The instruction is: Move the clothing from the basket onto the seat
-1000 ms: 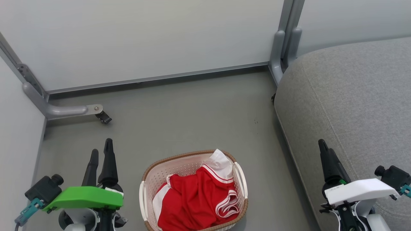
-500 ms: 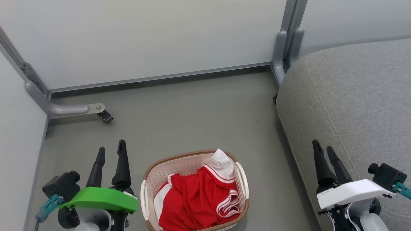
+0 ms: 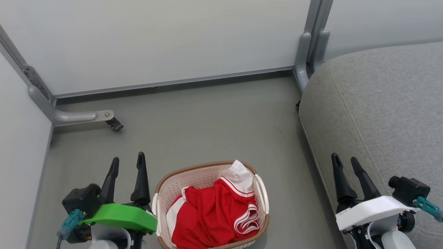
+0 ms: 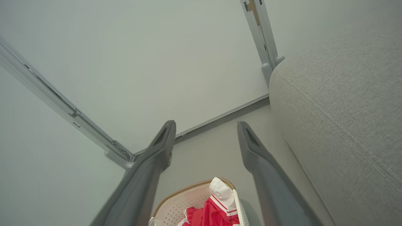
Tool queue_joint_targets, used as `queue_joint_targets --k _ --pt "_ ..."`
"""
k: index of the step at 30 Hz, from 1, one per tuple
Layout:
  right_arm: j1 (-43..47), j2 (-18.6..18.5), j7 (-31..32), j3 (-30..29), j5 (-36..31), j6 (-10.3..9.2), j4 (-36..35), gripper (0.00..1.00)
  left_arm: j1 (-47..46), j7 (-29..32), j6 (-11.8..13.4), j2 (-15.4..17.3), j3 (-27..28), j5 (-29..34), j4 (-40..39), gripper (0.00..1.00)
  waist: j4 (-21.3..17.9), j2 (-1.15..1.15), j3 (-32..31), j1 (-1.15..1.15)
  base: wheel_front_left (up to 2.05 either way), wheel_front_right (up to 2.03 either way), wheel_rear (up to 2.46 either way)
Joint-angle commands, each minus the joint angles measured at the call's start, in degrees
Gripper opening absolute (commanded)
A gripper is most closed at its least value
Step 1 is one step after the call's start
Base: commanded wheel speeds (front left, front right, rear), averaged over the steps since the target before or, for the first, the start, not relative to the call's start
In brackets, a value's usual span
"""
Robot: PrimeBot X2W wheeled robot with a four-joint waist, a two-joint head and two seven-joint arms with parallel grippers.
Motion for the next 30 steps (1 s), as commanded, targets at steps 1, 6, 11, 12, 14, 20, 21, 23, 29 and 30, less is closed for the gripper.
queue_joint_targets --k 1,6,11,12,14,20,21,23,29,30 --pt "0.24 -0.39 -0.62 0.13 -1.68 0.01 -0.29 1.0 0.22 -0.58 0.28 0.44 -0.21 1.87 -0.59 1.0 0.05 0.0 0.04 0.0 0.0 0.0 0.0" --pt "0.14 -0.42 -1.31 0.42 -4.39 0.01 -0.44 1.0 0.19 -1.28 0.39 0.45 -0.76 4.32 -0.56 1.0 0.2 0.0 0.14 0.0 0.0 0.0 0.0" --pt "0.17 -0.45 -1.94 0.62 -7.16 0.02 -0.45 1.0 0.38 -1.92 0.65 0.45 -1.29 6.84 -0.63 1.0 0.38 0.0 0.2 0.0 0.0 0.0 0.0" --pt "0.18 -0.45 -2.04 0.64 -7.64 0.02 -0.42 1.0 0.41 -2.03 0.68 0.46 -1.36 7.3 -0.67 1.0 0.41 0.0 0.22 0.0 0.0 0.0 0.0" --pt "0.2 -0.45 -2.39 0.66 -8.62 0.02 -0.35 1.0 0.47 -2.35 0.81 0.46 -1.5 8.36 -0.73 1.0 0.47 0.0 0.25 0.0 0.0 0.0 0.0" --pt "0.18 -0.48 -3.09 0.69 -11.77 0.02 -0.19 1.0 0.68 -3.02 1.05 0.45 -1.91 11.05 -0.9 1.0 0.59 0.0 0.38 0.0 0.0 0.0 0.0" --pt "0.17 -0.48 -3.22 0.7 -12.18 0.02 -0.16 1.0 0.7 -3.17 1.07 0.45 -1.98 11.45 -0.93 1.0 0.6 0.0 0.4 0.0 0.0 0.0 0.0" --pt "0.11 -0.5 -3.47 0.7 -13.18 0.02 -0.1 1.0 0.7 -3.41 1.13 0.46 -2.15 12.39 -1.02 1.0 0.64 0.0 0.49 0.0 0.0 0.0 0.0" --pt "0.0 -0.53 -4.11 0.79 -15.89 0.02 -0.09 1.0 0.65 -4.06 1.33 0.46 -2.56 14.92 -1.2 1.0 0.77 0.0 0.75 0.0 0.0 0.0 0.0" --pt "-0.02 -0.53 -4.28 0.76 -16.38 0.02 -0.05 1.0 0.66 -4.22 1.38 0.46 -2.63 15.41 -1.21 1.0 0.8 0.0 0.78 0.0 0.0 0.0 0.0"
